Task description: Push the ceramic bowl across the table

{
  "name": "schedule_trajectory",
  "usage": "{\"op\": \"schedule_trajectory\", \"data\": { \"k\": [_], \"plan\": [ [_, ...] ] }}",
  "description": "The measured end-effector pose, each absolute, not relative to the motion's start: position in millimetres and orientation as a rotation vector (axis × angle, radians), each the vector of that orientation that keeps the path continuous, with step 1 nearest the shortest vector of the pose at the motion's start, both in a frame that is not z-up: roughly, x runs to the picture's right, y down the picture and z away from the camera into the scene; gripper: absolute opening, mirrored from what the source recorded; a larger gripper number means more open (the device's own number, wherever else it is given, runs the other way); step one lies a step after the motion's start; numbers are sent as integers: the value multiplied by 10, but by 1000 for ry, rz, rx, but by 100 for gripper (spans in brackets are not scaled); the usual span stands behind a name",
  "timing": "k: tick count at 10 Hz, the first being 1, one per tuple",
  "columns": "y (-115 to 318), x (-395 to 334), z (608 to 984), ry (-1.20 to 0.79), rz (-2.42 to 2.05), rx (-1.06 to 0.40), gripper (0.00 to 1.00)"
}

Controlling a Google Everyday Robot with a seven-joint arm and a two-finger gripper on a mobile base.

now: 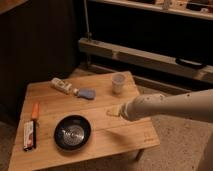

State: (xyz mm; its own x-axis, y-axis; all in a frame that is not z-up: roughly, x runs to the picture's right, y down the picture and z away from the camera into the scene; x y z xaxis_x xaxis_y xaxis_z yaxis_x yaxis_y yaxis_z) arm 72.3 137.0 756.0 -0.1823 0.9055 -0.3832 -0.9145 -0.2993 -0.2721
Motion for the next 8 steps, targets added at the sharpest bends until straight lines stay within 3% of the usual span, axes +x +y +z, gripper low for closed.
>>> {"op": "schedule_trajectory", "data": {
  "k": [8],
  "plan": [
    [1337,752,7551,18,1805,-576,80]
  ]
}}
